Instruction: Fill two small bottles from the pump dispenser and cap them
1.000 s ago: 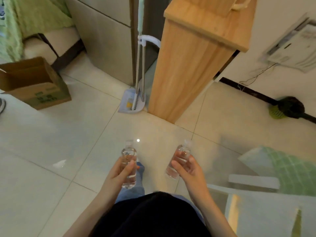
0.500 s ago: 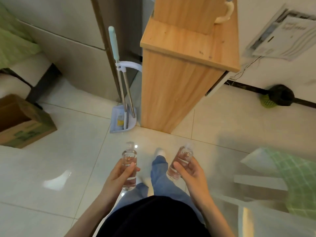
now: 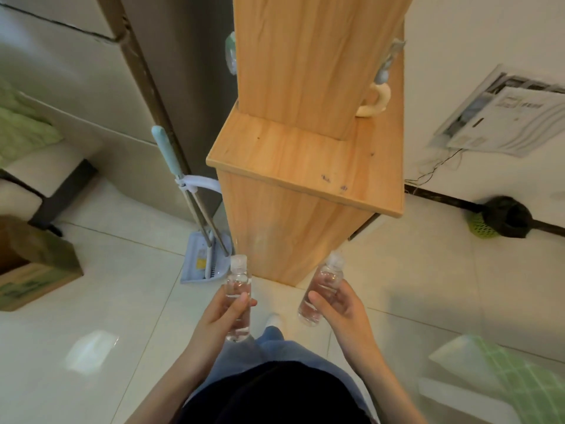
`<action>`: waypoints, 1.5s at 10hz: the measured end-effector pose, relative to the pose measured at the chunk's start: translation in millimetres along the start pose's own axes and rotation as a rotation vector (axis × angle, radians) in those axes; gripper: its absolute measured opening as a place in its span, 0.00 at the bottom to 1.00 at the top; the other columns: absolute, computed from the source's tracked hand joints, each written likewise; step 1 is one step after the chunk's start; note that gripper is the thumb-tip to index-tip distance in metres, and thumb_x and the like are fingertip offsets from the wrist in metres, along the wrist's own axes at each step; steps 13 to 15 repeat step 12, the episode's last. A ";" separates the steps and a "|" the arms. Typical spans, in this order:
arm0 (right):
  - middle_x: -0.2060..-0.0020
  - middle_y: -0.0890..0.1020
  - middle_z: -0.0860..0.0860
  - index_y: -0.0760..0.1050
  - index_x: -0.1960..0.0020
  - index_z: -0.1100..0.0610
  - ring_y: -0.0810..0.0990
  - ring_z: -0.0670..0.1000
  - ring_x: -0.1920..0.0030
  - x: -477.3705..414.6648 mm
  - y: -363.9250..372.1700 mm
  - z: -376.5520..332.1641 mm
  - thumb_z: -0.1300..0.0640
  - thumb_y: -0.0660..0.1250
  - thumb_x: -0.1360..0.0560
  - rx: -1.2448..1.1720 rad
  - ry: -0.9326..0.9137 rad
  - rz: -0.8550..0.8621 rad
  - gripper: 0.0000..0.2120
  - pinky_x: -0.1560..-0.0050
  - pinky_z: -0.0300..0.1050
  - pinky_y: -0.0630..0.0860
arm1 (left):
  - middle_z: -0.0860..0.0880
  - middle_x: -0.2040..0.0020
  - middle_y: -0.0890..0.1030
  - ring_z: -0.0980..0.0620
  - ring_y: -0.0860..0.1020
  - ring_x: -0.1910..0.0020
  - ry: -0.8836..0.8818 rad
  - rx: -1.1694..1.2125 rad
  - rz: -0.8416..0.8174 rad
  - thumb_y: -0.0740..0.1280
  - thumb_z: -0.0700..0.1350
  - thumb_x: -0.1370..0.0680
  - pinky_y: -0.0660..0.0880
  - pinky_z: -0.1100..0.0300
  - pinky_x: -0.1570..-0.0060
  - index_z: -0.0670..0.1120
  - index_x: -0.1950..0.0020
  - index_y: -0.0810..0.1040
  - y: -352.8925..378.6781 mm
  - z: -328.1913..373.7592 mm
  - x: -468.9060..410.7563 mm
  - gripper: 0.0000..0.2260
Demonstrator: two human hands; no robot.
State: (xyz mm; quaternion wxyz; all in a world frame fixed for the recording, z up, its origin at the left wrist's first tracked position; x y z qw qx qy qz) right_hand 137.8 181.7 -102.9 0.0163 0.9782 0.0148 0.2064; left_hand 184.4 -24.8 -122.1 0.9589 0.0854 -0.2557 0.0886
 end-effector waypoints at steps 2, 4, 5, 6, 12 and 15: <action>0.50 0.84 0.51 0.78 0.46 0.49 0.82 0.50 0.47 -23.3 4.9 -66.1 0.53 0.72 0.35 0.002 -0.121 -0.085 0.17 0.49 0.37 0.78 | 0.53 0.61 0.80 0.56 0.77 0.63 0.204 0.057 -0.159 0.71 0.59 0.32 0.74 0.62 0.62 0.52 0.48 0.78 35.5 83.3 -26.1 0.17; 0.55 0.85 0.44 0.77 0.46 0.51 0.82 0.44 0.51 -62.0 4.0 -154.3 0.56 0.73 0.34 -0.022 -0.394 -0.096 0.17 0.51 0.34 0.75 | 0.57 0.49 0.83 0.58 0.80 0.47 0.496 0.000 -0.266 0.73 0.58 0.35 0.75 0.69 0.52 0.62 0.49 0.79 68.0 184.2 -69.8 0.15; 0.56 0.84 0.45 0.76 0.48 0.53 0.82 0.43 0.53 -83.1 4.4 -179.7 0.59 0.72 0.32 -0.011 -0.453 -0.044 0.14 0.50 0.36 0.76 | 0.58 0.53 0.83 0.59 0.80 0.51 0.542 -0.017 -0.276 0.73 0.51 0.34 0.76 0.67 0.52 0.58 0.48 0.79 79.3 214.0 -97.2 0.15; 0.55 0.82 0.51 0.76 0.46 0.57 0.81 0.45 0.54 -103.9 2.2 -186.4 0.66 0.72 0.30 0.017 -0.462 0.002 0.14 0.50 0.37 0.76 | 0.58 0.55 0.84 0.61 0.81 0.54 0.548 -0.074 -0.247 0.75 0.47 0.34 0.76 0.69 0.55 0.53 0.48 0.75 88.1 223.6 -122.9 0.17; 0.51 0.80 0.51 0.71 0.42 0.55 0.80 0.50 0.48 -132.3 7.1 -162.2 0.67 0.75 0.32 0.171 -0.443 0.059 0.23 0.41 0.49 0.74 | 0.50 0.47 0.79 0.52 0.78 0.47 0.515 -0.219 -0.206 0.75 0.42 0.35 0.74 0.53 0.43 0.52 0.43 0.72 98.1 216.1 -152.1 0.23; 0.51 0.80 0.51 0.71 0.42 0.55 0.80 0.50 0.48 -132.3 7.1 -162.2 0.67 0.75 0.32 0.171 -0.443 0.059 0.23 0.41 0.49 0.74 | 0.50 0.47 0.79 0.52 0.78 0.47 0.515 -0.219 -0.206 0.75 0.42 0.35 0.74 0.53 0.43 0.52 0.43 0.72 98.1 216.1 -152.1 0.23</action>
Point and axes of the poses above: each hand's wrist, its own x-axis away from the middle knuckle, its own y-axis out of the palm, z = x × y, the point moved 8 cm from there along -x, towards the middle knuckle
